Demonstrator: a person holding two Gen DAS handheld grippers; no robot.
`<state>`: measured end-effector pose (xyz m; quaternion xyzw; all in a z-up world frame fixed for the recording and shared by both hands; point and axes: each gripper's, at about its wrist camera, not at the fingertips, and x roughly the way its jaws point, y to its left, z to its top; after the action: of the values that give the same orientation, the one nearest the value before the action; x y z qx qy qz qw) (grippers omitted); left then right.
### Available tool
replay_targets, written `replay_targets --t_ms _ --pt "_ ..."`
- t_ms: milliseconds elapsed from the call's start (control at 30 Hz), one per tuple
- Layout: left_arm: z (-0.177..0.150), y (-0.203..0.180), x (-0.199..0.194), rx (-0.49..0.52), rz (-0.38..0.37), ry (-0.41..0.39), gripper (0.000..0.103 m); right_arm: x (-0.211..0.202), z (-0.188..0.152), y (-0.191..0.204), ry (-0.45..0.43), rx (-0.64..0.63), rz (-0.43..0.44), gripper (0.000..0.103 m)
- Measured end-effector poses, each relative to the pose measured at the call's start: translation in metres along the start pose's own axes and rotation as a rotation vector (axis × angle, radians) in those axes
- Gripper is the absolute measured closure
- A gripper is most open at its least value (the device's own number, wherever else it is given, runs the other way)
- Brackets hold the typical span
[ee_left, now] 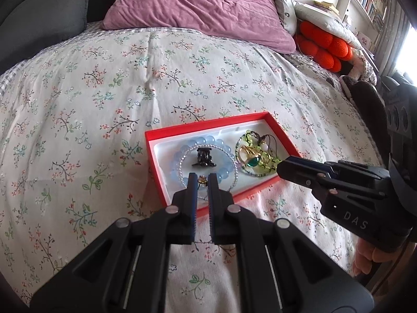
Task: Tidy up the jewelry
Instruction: 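Carry both gold earrings over the red box with both tools, then open both tools to drop the earrings into the box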
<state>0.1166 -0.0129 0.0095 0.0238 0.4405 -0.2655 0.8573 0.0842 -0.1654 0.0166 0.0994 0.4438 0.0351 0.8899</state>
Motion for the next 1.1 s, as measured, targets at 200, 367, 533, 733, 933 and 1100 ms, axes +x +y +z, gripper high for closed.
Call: replay_targets --t_ms 200,367,533,733,933,1100 --pt "0.001 -0.003 0.009 0.014 0.035 -0.019 0.094 0.006 0.002 0.0 -0.007 0.0 -0.027 0.091" --pt "0.002 -0.005 0.015 0.02 0.052 -0.021 0.094 0.01 0.002 -0.004 -0.013 0.006 -0.047 0.091" --pt "0.003 -0.006 0.019 0.027 0.075 -0.025 0.094 0.013 0.003 -0.007 -0.02 0.001 -0.059 0.09" --pt "0.004 -0.007 0.016 0.043 0.095 -0.023 0.074 0.014 0.005 -0.01 -0.011 0.005 -0.02 0.087" --pt "0.004 -0.007 0.004 0.037 0.103 -0.024 0.056 0.006 0.004 -0.01 -0.009 0.002 -0.028 0.086" --pt "-0.001 0.0 -0.014 -0.021 0.111 -0.016 0.034 -0.01 0.0 -0.009 -0.019 -0.02 -0.034 0.064"
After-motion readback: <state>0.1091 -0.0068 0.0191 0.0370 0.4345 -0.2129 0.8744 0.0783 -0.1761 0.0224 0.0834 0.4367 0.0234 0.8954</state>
